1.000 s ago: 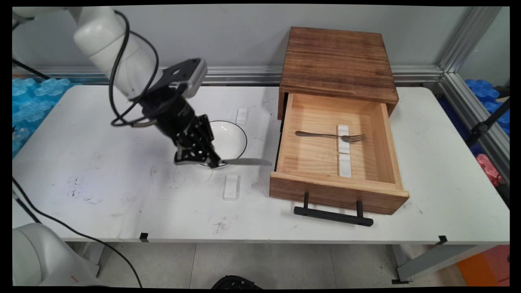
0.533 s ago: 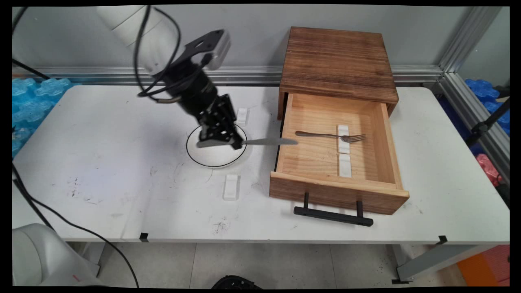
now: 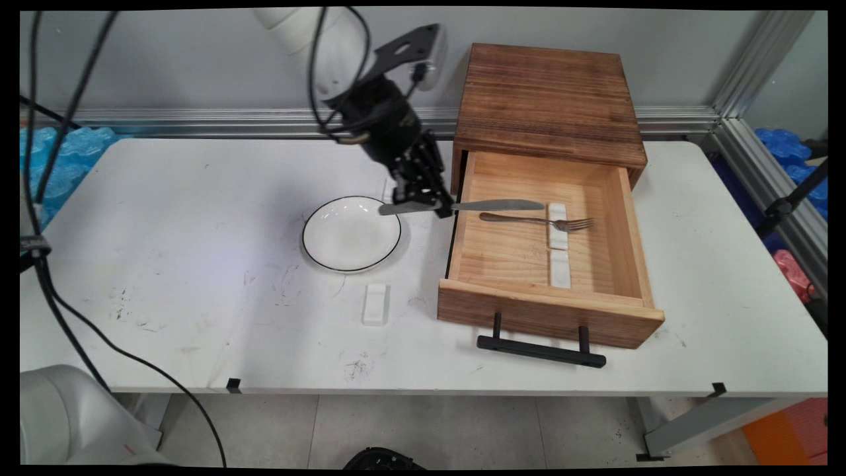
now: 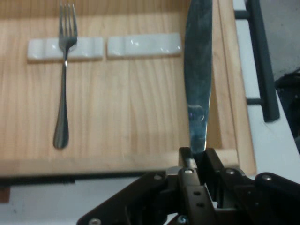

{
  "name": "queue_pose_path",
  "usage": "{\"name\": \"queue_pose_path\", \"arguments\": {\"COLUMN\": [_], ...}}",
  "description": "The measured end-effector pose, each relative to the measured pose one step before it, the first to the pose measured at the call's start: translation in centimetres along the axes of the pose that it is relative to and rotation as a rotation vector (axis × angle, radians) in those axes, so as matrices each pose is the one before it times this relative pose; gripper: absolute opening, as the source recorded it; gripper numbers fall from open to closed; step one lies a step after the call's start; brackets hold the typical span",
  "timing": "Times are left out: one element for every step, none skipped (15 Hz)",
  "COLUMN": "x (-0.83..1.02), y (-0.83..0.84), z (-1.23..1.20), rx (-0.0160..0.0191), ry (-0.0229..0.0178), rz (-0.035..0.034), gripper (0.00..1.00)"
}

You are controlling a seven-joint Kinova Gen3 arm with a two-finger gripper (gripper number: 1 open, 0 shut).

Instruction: Place the picked object into the drawer

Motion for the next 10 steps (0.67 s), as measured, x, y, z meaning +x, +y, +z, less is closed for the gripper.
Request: {"name": "queue_pose_path", "arguments": {"x": [0.875, 0.565, 0.427, 0.644, 0.722, 0.708, 0.573, 0.359, 0.539, 0.673], "y": [-0.423, -0.25, -0.191, -0.272, -0.318, -0.309, -0.267, -0.174, -0.261, -0.333], "z": [0.804, 0.511, 0.404, 0.632, 0.748, 0.761, 0.641, 0.406, 0.625, 0.823], "rx": [-0.00089, 0.00067, 0.00051, 0.00053, 0.00084, 0.00139, 0.00176, 0.00099, 0.00126, 0.00157], "ry": [-0.0017, -0.00047, -0.00076, -0.00111, -0.00163, -0.00219, -0.00199, -0.0012, -0.00185, -0.00246], "rz": [0.00454, 0.00391, 0.00304, 0.00351, 0.00256, 0.00218, 0.00134, 0.00051, 0.00072, -0.00012], "gripper": [0.0, 0.0, 0.0, 0.0, 0.0, 0.0, 0.0, 0.0, 0.0, 0.0]}}
